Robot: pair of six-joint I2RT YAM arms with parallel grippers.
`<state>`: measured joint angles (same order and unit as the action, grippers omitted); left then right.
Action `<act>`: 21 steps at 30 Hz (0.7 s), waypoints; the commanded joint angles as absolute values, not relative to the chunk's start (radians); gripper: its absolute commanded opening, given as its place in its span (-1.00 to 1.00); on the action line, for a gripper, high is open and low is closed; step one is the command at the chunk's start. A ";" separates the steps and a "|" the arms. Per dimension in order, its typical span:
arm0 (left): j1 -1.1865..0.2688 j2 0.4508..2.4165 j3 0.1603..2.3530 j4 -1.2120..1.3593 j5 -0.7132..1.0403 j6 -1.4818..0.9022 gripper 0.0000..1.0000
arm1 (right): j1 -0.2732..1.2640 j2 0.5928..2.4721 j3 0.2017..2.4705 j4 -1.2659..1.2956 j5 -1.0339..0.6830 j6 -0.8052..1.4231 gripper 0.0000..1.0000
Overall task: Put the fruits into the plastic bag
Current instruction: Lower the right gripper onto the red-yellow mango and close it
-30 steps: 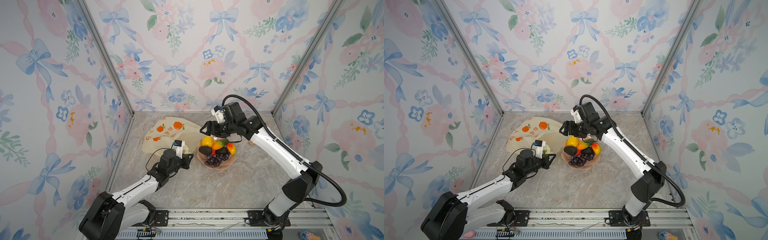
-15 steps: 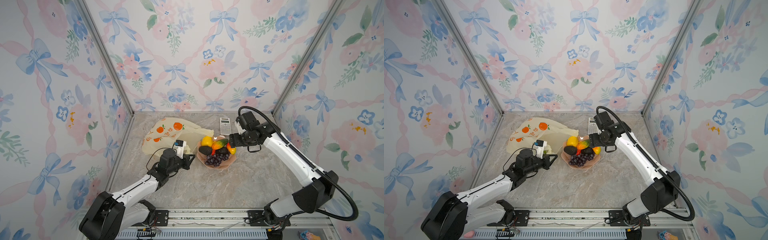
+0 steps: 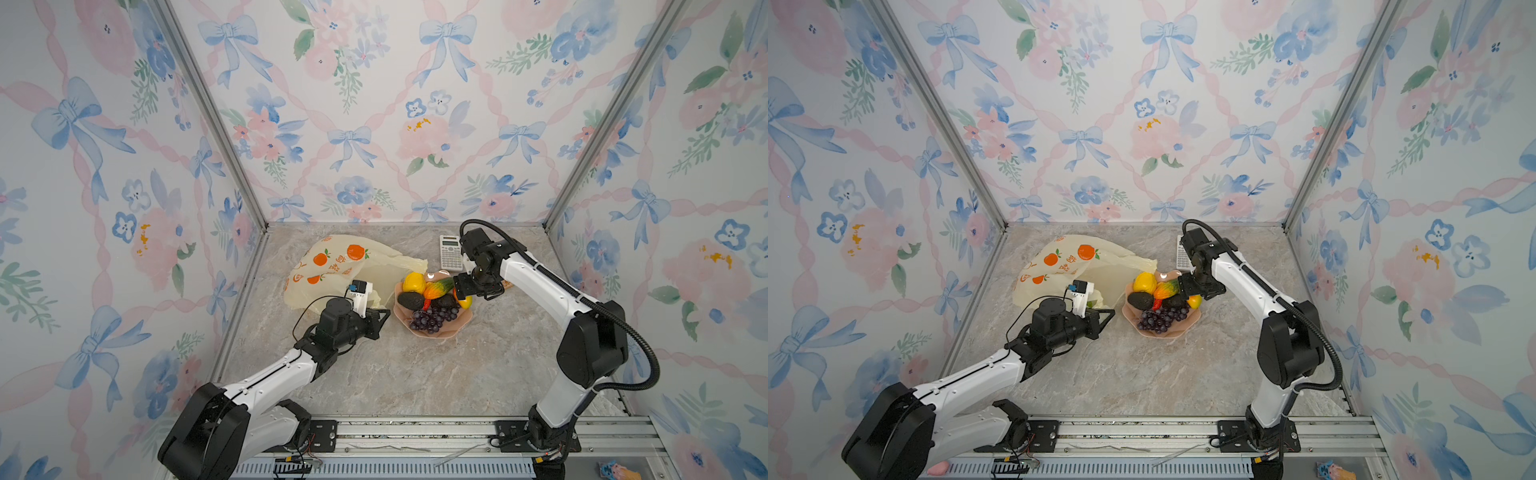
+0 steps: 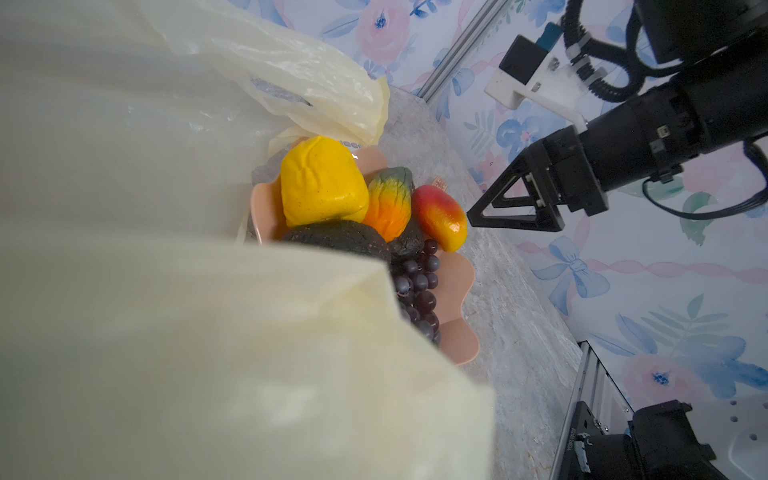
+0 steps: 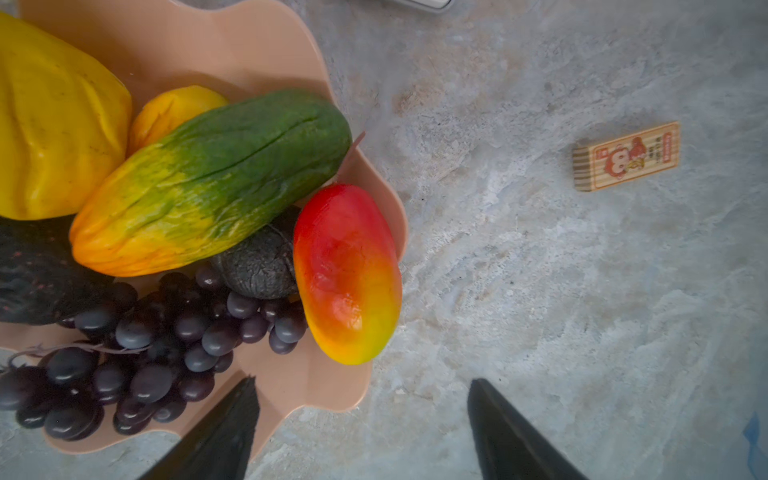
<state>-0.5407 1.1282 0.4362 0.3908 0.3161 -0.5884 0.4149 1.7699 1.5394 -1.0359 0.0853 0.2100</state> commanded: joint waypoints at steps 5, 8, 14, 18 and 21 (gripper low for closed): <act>-0.534 1.120 0.465 0.368 0.327 -0.586 -1.00 | 0.404 1.843 1.598 -1.017 0.054 0.203 0.54; -0.534 1.120 0.464 0.367 0.327 -0.582 -1.00 | 0.401 1.864 1.607 -1.010 0.047 0.206 0.51; -0.533 1.122 0.460 0.367 0.322 -0.580 -1.00 | 0.394 1.897 1.624 -1.008 0.040 0.207 0.47; -0.532 1.123 0.460 0.366 0.322 -0.582 -1.00 | 0.385 1.911 1.626 -1.001 0.041 0.209 0.44; -0.533 1.120 0.459 0.367 0.321 -0.581 -1.00 | 0.379 1.921 1.625 -0.996 0.039 0.212 0.40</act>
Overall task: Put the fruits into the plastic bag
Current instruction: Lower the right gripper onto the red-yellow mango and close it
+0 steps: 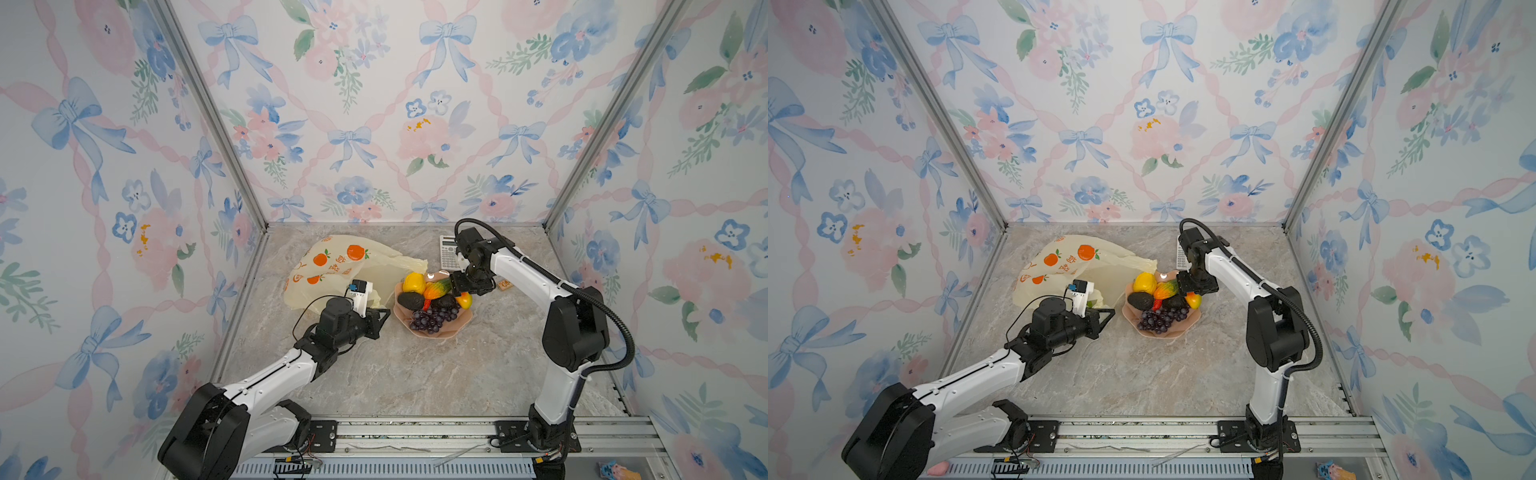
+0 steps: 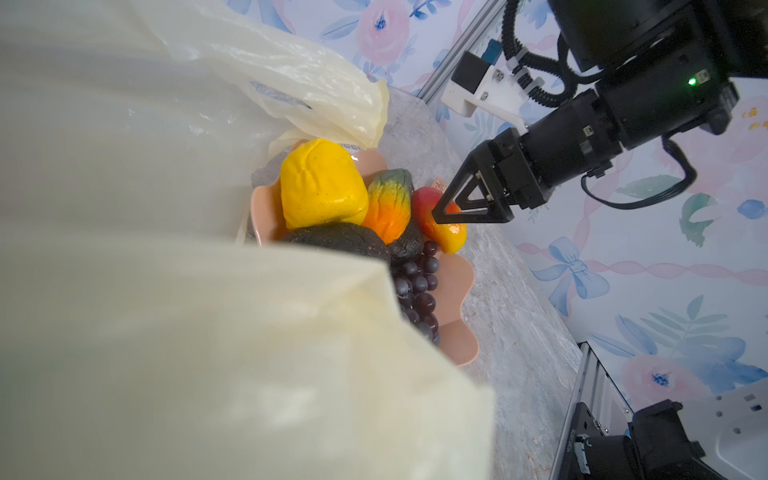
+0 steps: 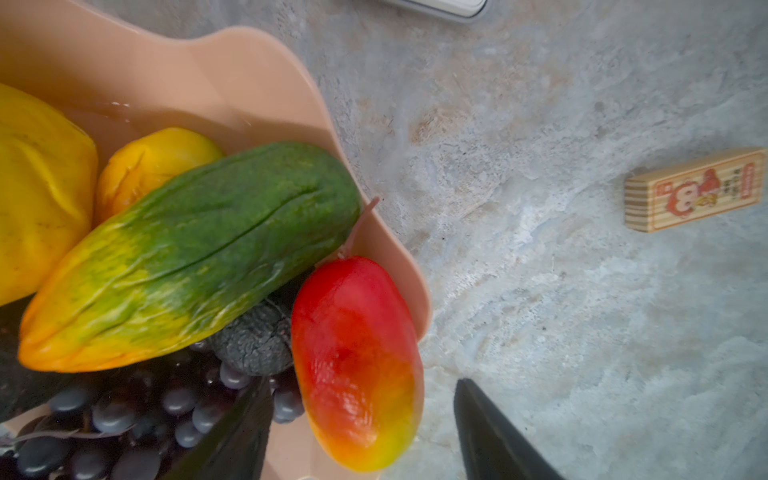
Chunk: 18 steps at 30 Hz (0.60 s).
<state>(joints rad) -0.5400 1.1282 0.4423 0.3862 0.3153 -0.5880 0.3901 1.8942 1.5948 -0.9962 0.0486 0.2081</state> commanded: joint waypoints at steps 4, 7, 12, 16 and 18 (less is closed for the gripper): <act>-0.532 1.121 0.458 0.367 0.318 -0.580 -1.00 | 0.376 1.934 1.616 -0.985 0.028 0.213 0.37; -0.532 1.123 0.458 0.366 0.316 -0.581 -1.00 | 0.377 1.942 1.610 -0.979 0.020 0.216 0.37; -0.532 1.123 0.456 0.367 0.313 -0.580 -1.00 | 0.377 1.950 1.605 -0.971 0.009 0.218 0.30; -0.532 1.122 0.453 0.367 0.311 -0.580 -1.00 | 0.376 1.950 1.603 -0.967 0.006 0.222 0.17; -0.532 1.120 0.450 0.367 0.311 -0.580 -1.00 | 0.377 1.948 1.601 -0.968 0.005 0.222 0.09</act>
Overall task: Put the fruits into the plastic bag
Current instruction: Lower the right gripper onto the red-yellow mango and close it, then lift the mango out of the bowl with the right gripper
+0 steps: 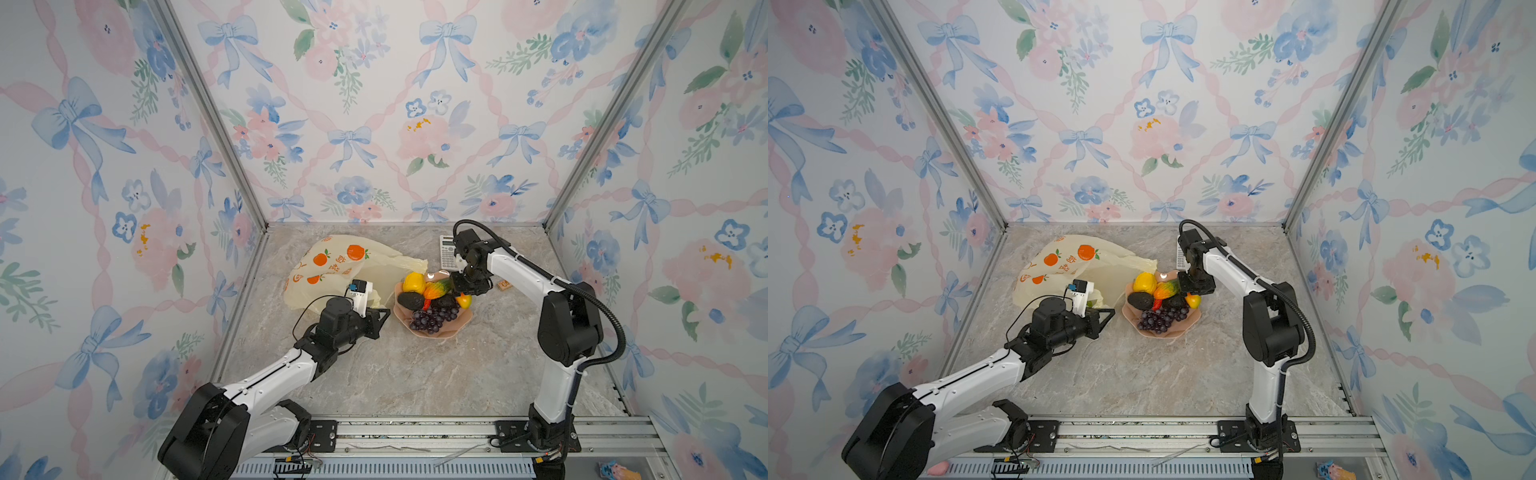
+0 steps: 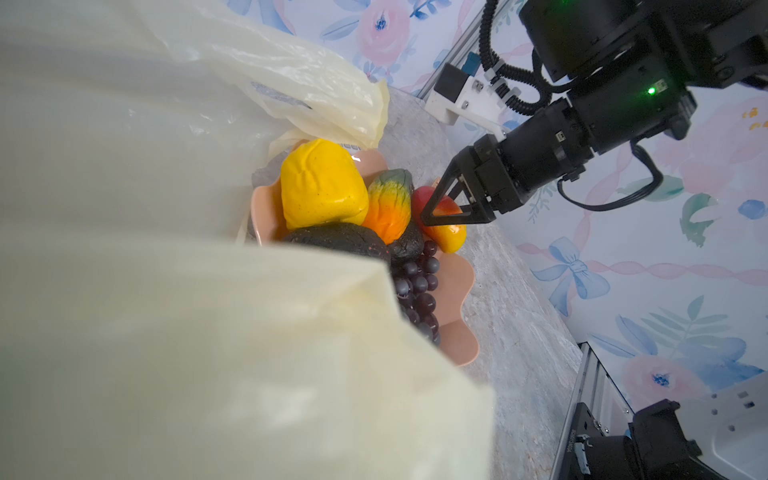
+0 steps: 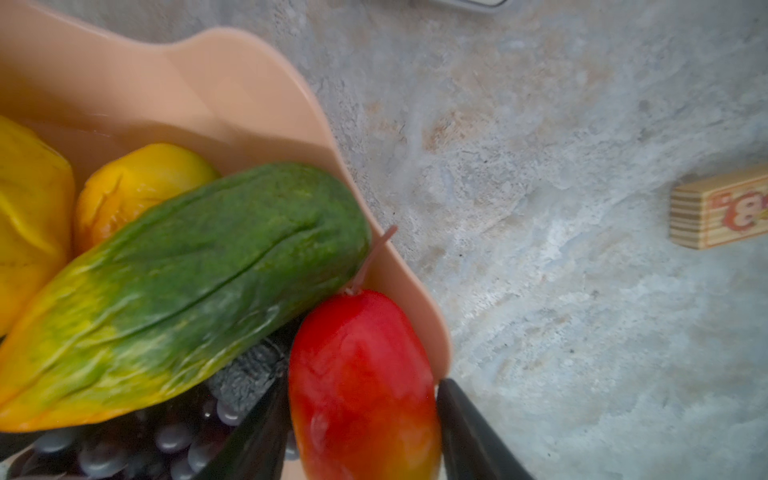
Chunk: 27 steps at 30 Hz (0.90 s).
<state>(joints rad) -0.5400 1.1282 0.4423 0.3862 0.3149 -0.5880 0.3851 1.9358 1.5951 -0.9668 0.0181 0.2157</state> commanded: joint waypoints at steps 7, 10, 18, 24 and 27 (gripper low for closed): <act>-0.531 1.114 0.443 0.366 0.310 -0.582 -1.00 | 0.378 1.922 1.595 -0.978 0.000 0.229 -0.18; -0.532 1.112 0.443 0.366 0.310 -0.583 -1.00 | 0.378 1.887 1.592 -0.987 -0.009 0.235 -0.21; -0.531 1.108 0.447 0.367 0.313 -0.588 -1.00 | 0.376 1.739 1.554 -1.004 -0.077 0.263 -0.23; -0.531 1.099 0.449 0.367 0.316 -0.592 -1.00 | 0.376 1.565 1.480 -0.949 -0.225 0.340 -0.23; -0.531 1.094 0.447 0.367 0.316 -0.594 -1.00 | 0.380 1.479 1.416 -0.860 -0.330 0.417 -0.23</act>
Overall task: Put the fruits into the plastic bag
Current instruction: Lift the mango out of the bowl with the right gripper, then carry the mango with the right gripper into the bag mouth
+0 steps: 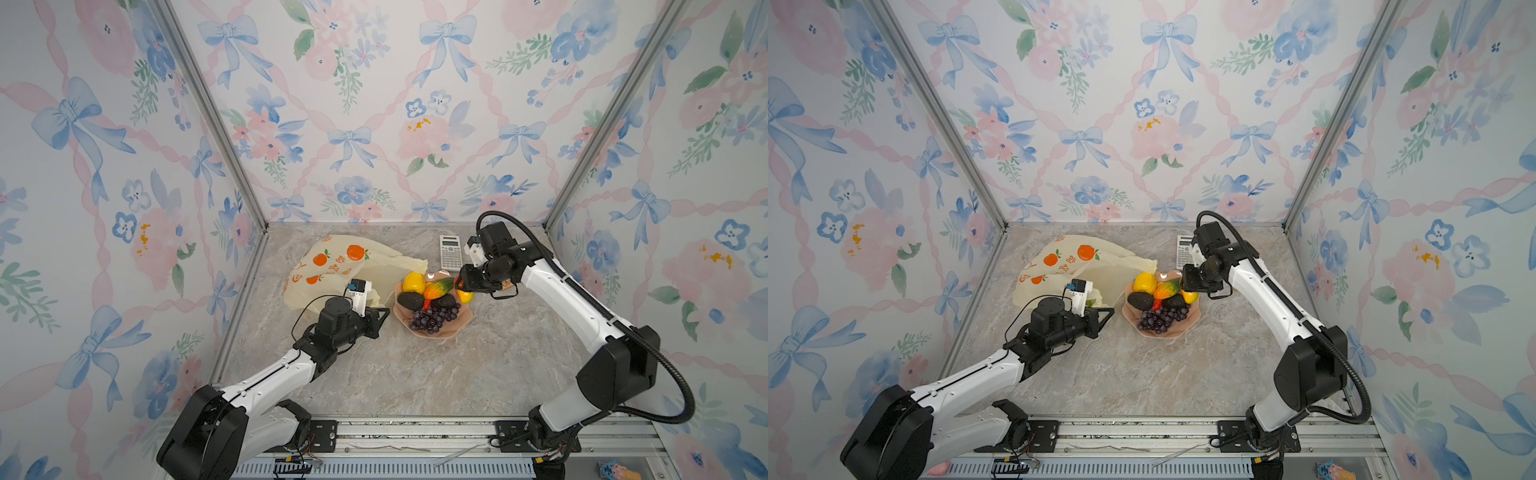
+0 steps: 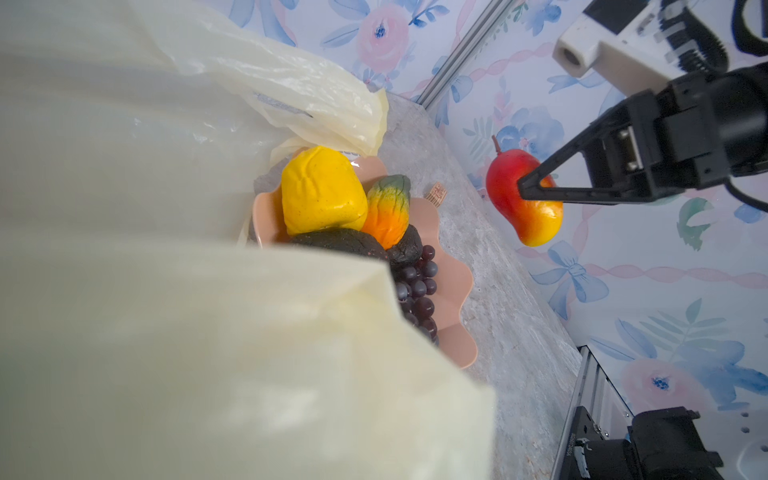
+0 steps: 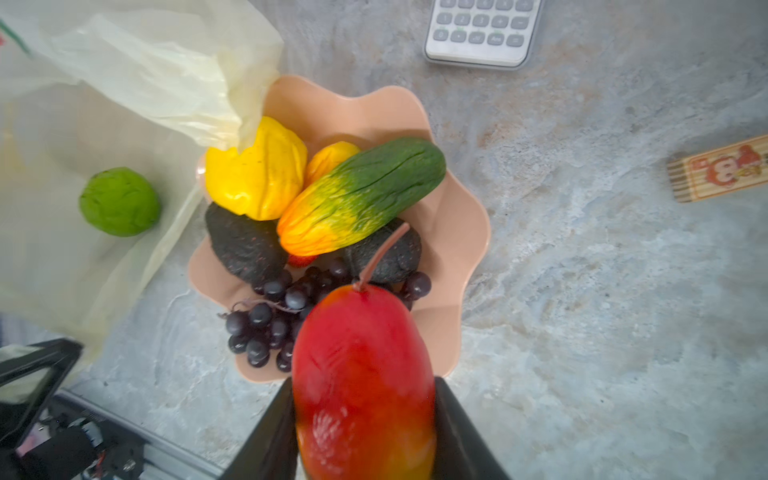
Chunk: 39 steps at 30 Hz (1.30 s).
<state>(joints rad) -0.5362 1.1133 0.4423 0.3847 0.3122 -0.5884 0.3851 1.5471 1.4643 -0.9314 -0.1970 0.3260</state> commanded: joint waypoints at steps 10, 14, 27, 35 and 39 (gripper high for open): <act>-0.531 1.092 0.447 0.367 0.328 -0.603 -1.00 | 0.531 1.467 1.343 -0.609 -0.495 0.617 -0.23; -0.532 1.087 0.448 0.367 0.331 -0.604 -1.00 | 0.590 1.560 1.384 -0.557 -0.514 0.657 -0.23; -0.529 1.098 0.472 0.344 0.357 -0.564 -1.00 | 0.656 1.945 1.657 -0.602 -0.561 0.631 -0.26; -0.529 1.128 0.487 0.337 0.373 -0.542 -1.00 | 0.671 2.115 1.833 -0.645 -0.567 0.632 -0.28; -0.529 1.154 0.499 0.339 0.381 -0.532 -1.00 | 0.683 2.182 1.899 -0.611 -0.560 0.662 -0.29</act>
<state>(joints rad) -0.5362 1.1355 0.4702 0.3416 0.3595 -0.5617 0.6636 2.1448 1.8481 -0.6090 -0.5468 0.6441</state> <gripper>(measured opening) 0.049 0.444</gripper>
